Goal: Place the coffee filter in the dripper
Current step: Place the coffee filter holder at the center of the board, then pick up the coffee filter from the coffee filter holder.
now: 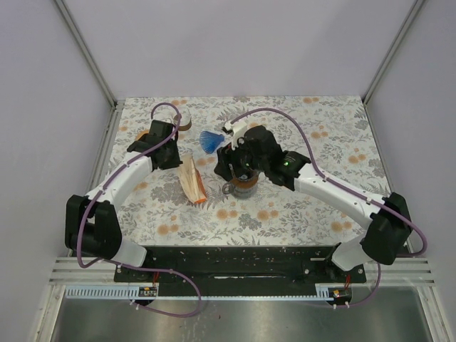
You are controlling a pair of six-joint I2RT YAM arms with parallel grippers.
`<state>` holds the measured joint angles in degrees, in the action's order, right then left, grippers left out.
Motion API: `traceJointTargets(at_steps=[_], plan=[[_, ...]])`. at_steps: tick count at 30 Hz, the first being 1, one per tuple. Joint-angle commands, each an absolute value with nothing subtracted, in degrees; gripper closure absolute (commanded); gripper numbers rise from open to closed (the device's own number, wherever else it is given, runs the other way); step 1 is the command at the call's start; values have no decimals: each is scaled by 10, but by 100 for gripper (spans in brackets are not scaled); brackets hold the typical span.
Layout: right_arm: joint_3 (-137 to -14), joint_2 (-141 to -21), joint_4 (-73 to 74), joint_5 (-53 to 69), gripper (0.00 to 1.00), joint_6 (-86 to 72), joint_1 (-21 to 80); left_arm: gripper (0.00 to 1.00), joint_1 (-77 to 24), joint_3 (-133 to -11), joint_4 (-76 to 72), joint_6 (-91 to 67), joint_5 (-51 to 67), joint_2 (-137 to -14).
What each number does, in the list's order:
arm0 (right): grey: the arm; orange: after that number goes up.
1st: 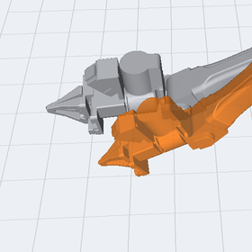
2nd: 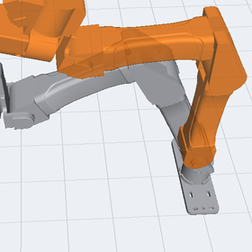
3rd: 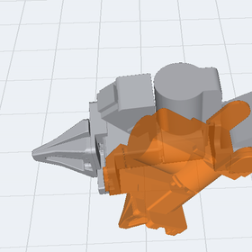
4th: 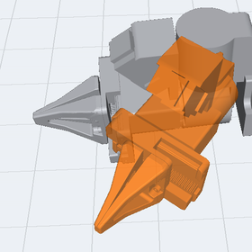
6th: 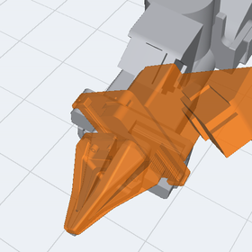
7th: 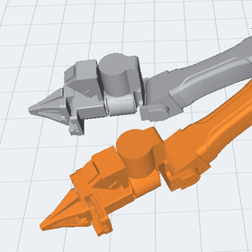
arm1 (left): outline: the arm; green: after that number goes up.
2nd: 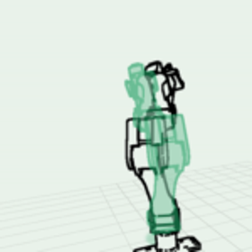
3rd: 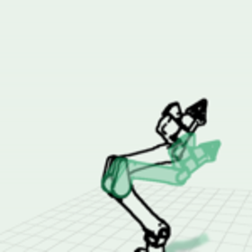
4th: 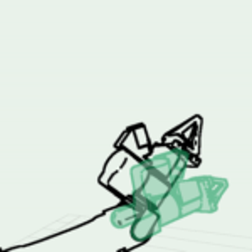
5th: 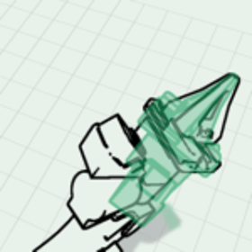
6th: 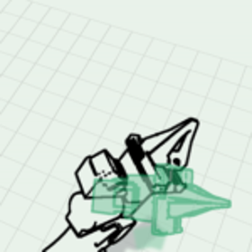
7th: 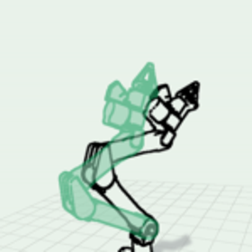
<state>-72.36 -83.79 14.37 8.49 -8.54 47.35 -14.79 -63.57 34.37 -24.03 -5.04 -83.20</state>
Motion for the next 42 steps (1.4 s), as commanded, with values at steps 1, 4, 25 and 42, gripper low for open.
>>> traceJointTargets(at_steps=[1,4,25,42], plan=[[-745,-861,117,65,31,-74,494,97,-147,-636,310,-252,-62,-836],[-753,-875,116,62,31,-72,504,89,-147,-642,314,-247,-66,-835],[-872,-1011,144,14,63,-44,573,18,-97,-741,358,-142,-33,-764],[-1043,-1176,214,-9,69,-5,579,16,30,-650,304,-94,51,-721]])
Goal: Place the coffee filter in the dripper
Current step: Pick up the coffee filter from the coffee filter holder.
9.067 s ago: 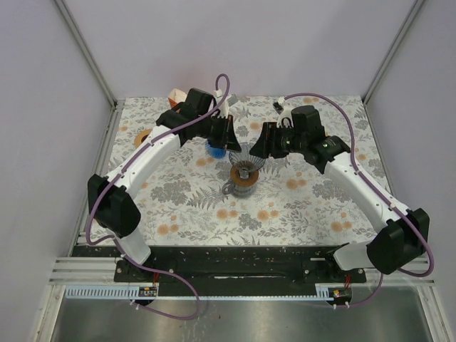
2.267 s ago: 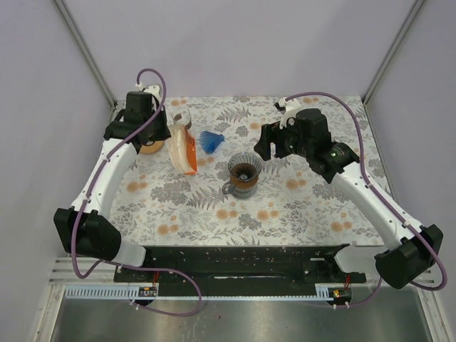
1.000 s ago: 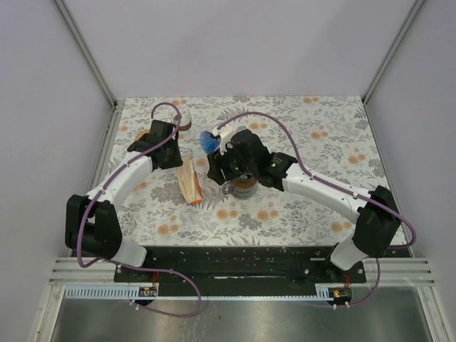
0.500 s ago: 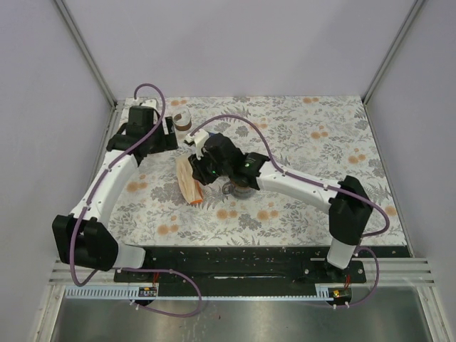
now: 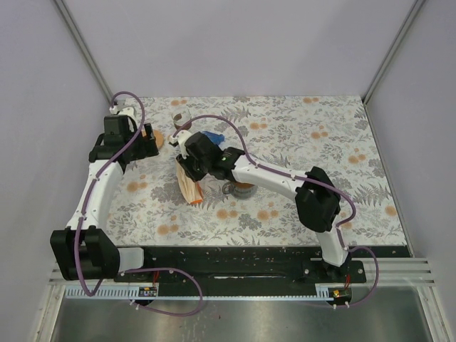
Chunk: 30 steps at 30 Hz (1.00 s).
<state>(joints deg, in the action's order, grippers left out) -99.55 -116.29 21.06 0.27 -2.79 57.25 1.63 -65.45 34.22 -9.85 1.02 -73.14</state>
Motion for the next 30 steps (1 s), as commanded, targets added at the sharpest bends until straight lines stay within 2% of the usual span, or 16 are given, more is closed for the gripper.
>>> traceJointTargets(at_steps=[1,23,27,30], plan=[[-1047,-1179,214,-9,69,-3,581,16,33,-649,303,-96,56,-722],[-1172,-1282,292,-36,76,39,581,16,62,-639,295,-110,100,-733],[-1177,-1291,294,-30,75,36,581,16,64,-637,295,-111,104,-734],[-1187,-1304,300,-26,70,33,581,16,66,-638,296,-112,107,-736]])
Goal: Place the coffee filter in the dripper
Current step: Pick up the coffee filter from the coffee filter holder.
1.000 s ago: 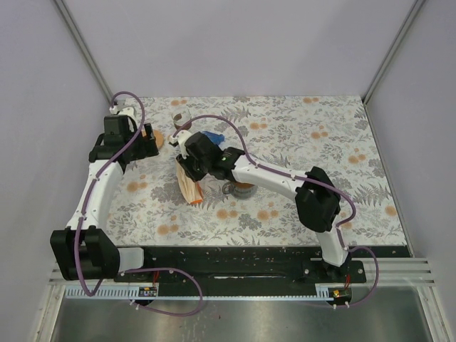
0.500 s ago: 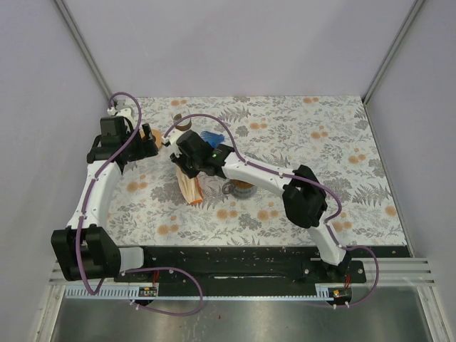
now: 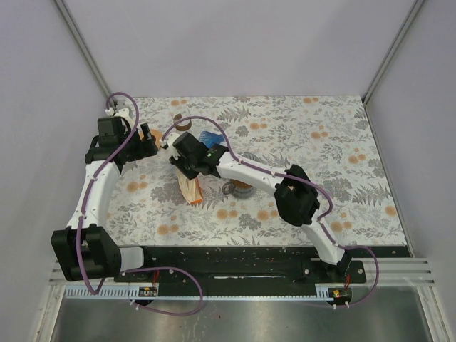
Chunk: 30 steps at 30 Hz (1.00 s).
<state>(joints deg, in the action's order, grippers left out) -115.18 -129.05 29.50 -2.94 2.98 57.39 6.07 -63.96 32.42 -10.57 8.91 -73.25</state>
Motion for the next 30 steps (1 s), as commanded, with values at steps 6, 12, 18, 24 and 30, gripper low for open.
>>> traceJointTargets(at_steps=[6,12,18,24,30], plan=[[-1208,-1312,303,-4,65,18,581,16,68,-637,295,-113,117,-739],[-1216,-1319,304,-6,64,7,581,16,69,-637,296,-114,123,-740],[-1227,-1330,307,-11,62,4,581,16,71,-637,295,-115,127,-743],[-1238,-1339,318,-4,75,-12,582,16,73,-636,296,-116,132,-744],[-1250,-1324,336,-3,100,-25,581,16,74,-637,296,-118,137,-745]])
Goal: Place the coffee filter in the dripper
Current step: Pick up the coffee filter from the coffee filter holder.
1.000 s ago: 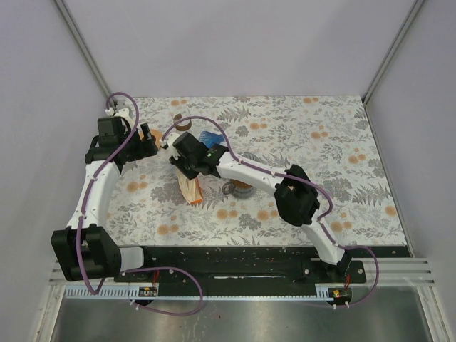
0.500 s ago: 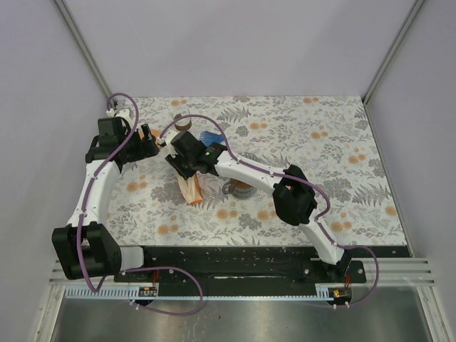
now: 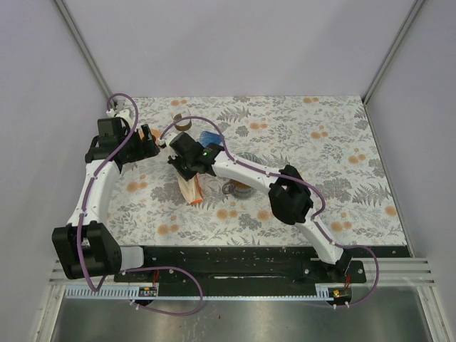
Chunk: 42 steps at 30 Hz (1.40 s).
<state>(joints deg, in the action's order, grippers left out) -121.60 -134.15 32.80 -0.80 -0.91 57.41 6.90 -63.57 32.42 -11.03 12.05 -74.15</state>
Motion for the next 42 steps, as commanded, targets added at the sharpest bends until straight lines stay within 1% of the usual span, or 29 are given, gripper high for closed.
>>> traceJointTargets(at_steps=[1,16,26,36,42], plan=[[-1248,-1318,337,-4,100,-28,581,16,74,-637,296,-118,137,-745],[-1210,-1216,352,-20,100,-45,581,16,75,-640,298,-117,142,-746],[-1212,-1196,353,-2,100,-51,581,16,76,-642,301,-114,148,-743],[-1200,-1072,392,-6,100,-42,576,17,75,-704,337,-91,207,-757],[-1164,-986,436,-68,100,-44,561,18,55,-745,356,-80,219,-759]])
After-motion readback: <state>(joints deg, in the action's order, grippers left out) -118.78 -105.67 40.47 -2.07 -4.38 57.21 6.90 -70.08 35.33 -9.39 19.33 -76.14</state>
